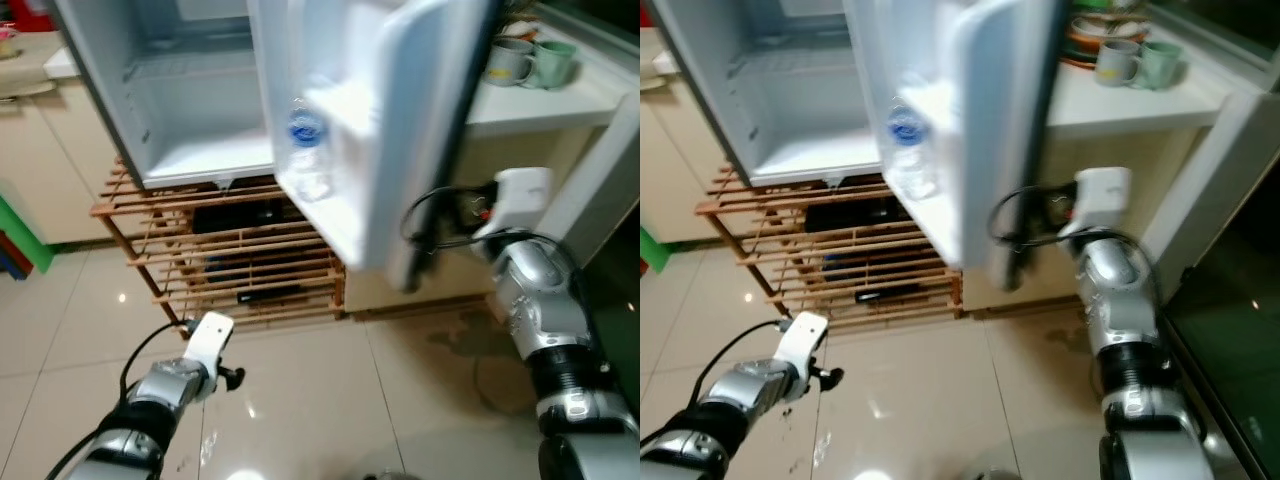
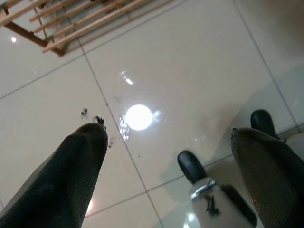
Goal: Restocking fridge
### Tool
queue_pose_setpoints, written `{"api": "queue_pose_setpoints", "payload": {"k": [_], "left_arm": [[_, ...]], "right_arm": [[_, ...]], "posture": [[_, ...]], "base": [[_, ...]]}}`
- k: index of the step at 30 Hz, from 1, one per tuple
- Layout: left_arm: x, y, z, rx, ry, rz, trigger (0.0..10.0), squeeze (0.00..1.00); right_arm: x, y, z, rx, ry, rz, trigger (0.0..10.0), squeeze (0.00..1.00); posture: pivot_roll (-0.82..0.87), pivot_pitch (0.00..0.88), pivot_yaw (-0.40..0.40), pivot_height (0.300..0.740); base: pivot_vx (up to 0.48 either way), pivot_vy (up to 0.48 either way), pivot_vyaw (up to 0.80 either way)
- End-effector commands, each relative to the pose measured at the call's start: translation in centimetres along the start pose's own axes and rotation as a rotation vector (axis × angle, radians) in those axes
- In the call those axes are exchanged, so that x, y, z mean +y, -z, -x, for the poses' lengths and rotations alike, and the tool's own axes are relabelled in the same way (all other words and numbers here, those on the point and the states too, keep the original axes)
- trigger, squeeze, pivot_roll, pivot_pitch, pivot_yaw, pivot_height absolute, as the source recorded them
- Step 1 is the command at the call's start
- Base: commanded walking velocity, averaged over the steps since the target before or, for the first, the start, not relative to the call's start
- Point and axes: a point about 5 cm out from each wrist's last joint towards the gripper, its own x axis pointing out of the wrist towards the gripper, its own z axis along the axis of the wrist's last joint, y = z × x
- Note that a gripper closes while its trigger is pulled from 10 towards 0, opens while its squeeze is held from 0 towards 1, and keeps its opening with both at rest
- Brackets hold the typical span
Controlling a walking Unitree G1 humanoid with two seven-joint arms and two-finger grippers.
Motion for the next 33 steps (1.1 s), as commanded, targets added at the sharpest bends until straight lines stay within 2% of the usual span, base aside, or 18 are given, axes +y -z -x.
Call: {"api": "queue_pose_setpoints", "payload": {"k": [1,4,6,8,9,10,12,13,14,15,17,18,20,22,25,28,30,33], "left_arm": [[0.4,0.6,0.1,0.021,-0.01,-0.016,10.0,0.0],[0.2,0.4,0.0,0.002,-0.005,-0.042,10.0,0.0],[0.1,0.1,-0.1,-0.015,-0.006,-0.061,10.0,0.0],[-0.2,-0.5,-0.2,-0.055,-0.013,-0.082,10.0,0.0],[-0.4,-1.4,-0.1,-0.111,-0.022,-0.096,10.0,0.0],[-0.5,-2.0,-0.1,-0.148,-0.023,-0.104,10.0,0.0],[-0.6,-2.4,0.0,-0.171,-0.023,-0.108,10.0,0.0],[-0.5,-5.3,0.9,-0.349,-0.06,-0.061,10.0,0.0],[-0.5,-5.3,0.9,-0.349,-0.06,-0.061,10.0,0.0],[-0.3,-7.1,1.7,-0.45,-0.078,-0.021,10.0,0.0],[0.0,-11.4,4.4,-0.691,-0.102,0.073,10.0,0.0],[0.1,-12.5,5.3,-0.752,-0.112,0.091,10.0,0.0],[-0.4,-15.7,8.2,-0.936,-0.095,0.13,10.0,0.0],[-1.5,-18.5,11.4,-1.122,-0.077,0.121,10.0,0.0],[-1.6,-18.9,11.9,-1.153,-0.095,0.153,10.0,0.0],[-1.1,-17.8,10.8,-1.091,-0.135,0.197,10.0,0.0],[-1.1,-17.3,10.8,-1.071,-0.134,0.227,10.0,0.0],[-1.1,-17.0,11.1,-1.066,-0.148,0.221,10.0,0.0]], "right_arm": [[1.3,-1.2,0.3,-0.017,-0.124,-0.01,10.0,0.0],[-0.4,-1.0,0.7,-0.021,-0.058,-0.109,10.0,0.0],[-0.9,-0.9,0.9,-0.013,-0.021,-0.112,10.0,0.0],[-1.8,-0.8,1.1,-0.003,0.076,-0.113,10.0,0.0],[-3.2,-0.5,1.3,0.005,0.221,-0.105,10.0,0.0],[-3.8,-0.3,1.5,0.016,0.287,-0.099,10.0,0.0],[-4.1,-0.1,1.6,0.024,0.326,-0.095,10.0,0.0],[-4.9,0.8,2.3,0.045,0.434,-0.075,10.0,0.0],[-4.9,0.8,2.3,0.045,0.434,-0.075,10.0,0.0],[-5.1,1.3,2.6,0.057,0.472,-0.051,10.0,0.0],[-5.1,2.6,3.4,0.063,0.54,-0.008,10.0,0.0],[-5.1,2.9,3.6,0.063,0.556,-0.004,10.0,0.0],[-4.8,3.7,4.0,0.065,0.602,-0.016,10.0,0.0],[-4.1,4.4,4.2,0.056,0.636,-0.055,10.0,0.0],[-3.4,4.4,3.8,0.04,0.627,-0.05,10.0,0.0],[-3.3,4.4,3.7,0.03,0.628,-0.04,10.0,0.0],[-3.3,4.6,3.8,0.025,0.638,-0.034,10.0,0.0],[-3.5,4.6,4.0,0.018,0.646,-0.029,10.0,0.0]], "posture": [[-0.07,0.0,0.066,0.74],[-0.07,0.0,0.064,0.74],[-0.07,0.0,0.061,0.74],[-0.07,0.0,0.06,0.74],[-0.07,0.0,0.059,0.74],[-0.07,0.0,0.057,0.74],[-0.07,0.0,0.057,0.74],[-0.06,0.0,0.054,0.74],[-0.06,0.0,0.054,0.74],[-0.06,0.0,0.054,0.74],[-0.06,0.0,0.05,0.74],[-0.06,0.0,0.05,0.74],[-0.05,0.0,0.049,0.74],[-0.05,0.0,0.051,0.74],[-0.05,0.0,0.062,0.74],[-0.06,0.0,0.065,0.74],[-0.06,0.0,0.063,0.74],[-0.06,0.0,0.059,0.74]], "base": [[0.0,0.0,0.0],[0.0,0.0,0.0],[0.0,0.0,0.0],[0.0,0.0,0.0],[0.0,0.0,0.0],[0.0,0.0,0.0],[0.0,0.0,0.0],[0.0,0.0,0.0],[0.0,0.0,0.0],[0.0,0.0,0.0],[0.0,0.0,0.0],[0.0,0.0,0.0],[0.0,0.0,0.0],[0.0,0.0,0.0],[0.0,0.0,0.0],[0.0,0.16,0.0],[0.0,0.48,0.0],[0.0,0.48,0.0]]}}
